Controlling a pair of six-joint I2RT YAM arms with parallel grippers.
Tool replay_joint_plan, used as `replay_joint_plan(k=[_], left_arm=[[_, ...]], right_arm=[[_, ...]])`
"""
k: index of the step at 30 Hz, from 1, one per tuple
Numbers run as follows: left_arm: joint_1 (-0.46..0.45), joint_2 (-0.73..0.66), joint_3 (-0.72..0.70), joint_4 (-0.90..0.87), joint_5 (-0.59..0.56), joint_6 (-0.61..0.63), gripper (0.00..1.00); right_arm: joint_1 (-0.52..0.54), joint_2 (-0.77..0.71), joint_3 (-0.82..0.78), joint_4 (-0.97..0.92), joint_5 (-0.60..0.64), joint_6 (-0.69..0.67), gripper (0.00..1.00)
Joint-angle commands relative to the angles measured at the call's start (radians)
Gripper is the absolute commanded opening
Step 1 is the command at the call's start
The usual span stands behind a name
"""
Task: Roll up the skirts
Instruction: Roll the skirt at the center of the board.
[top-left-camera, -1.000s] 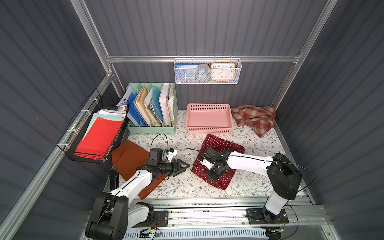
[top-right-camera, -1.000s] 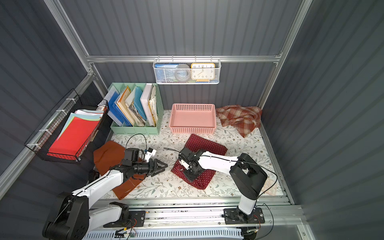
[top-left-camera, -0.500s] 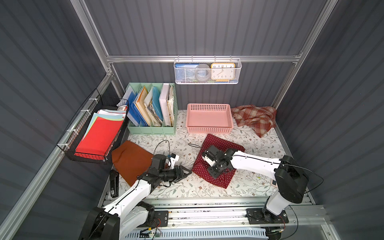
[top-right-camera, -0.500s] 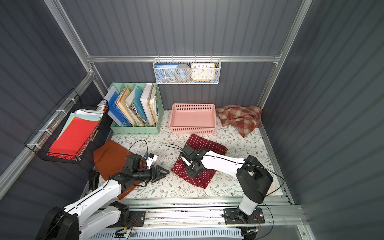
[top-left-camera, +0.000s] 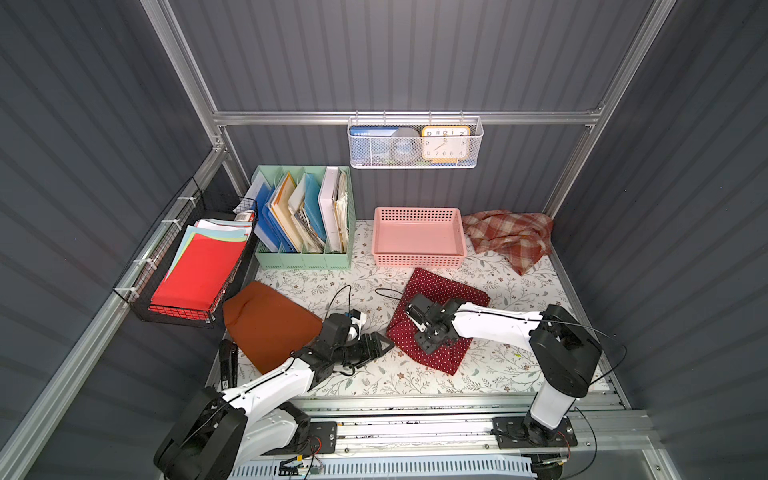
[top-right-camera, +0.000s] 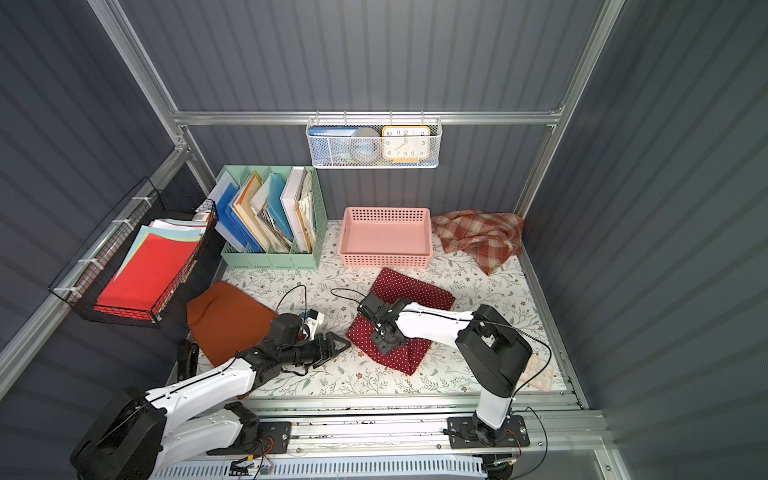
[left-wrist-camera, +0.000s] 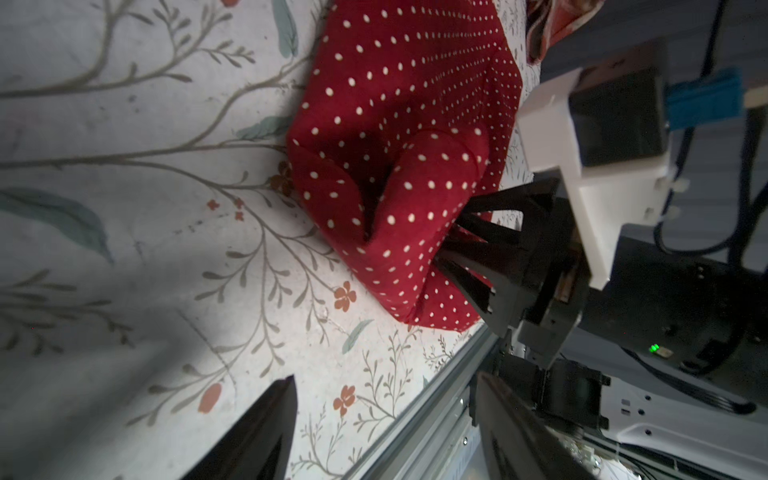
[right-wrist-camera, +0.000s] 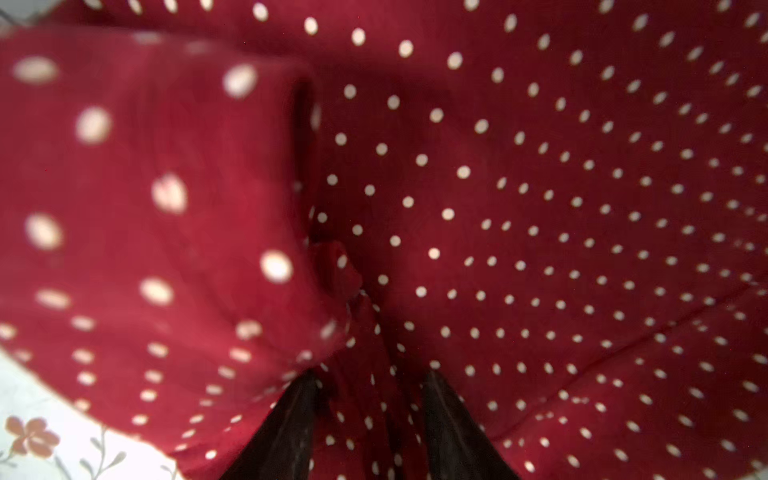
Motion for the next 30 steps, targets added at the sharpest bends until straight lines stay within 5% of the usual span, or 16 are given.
replay_joint_plan(k=[1,8,11,17,23,30], left_arm=[[-0.029,0.043,-0.007,0.108,-0.126,-0.025,0.73],[-0.152,0.106,-0.014,0.309,-0.272,-0.102,0.80],[-0.204,0.125,0.041,0.234,-0.353,-0.066,0.80],[-0.217,0.287,0.041,0.259,-0.406,-0.080,0.78],[-0.229,0.436,-0.030,0.534,-0.504,-0.139,0.79],[-0.239,0.553,-0.022,0.662,-0.547,-0.166,0.78]], right_arm=[[-0.003,0.011,-0.034,0.049,0.003,0.036,0.48],[-0.003,0.025,-0.055,0.066,-0.064,0.036,0.47],[-0.003,0.017,-0.062,0.070,-0.062,0.034,0.47],[-0.004,-0.008,-0.056,0.060,-0.066,0.028,0.47],[-0.005,-0.009,-0.064,0.066,-0.073,0.030,0.47],[-0.008,-0.005,-0.076,0.066,-0.065,0.038,0.47]])
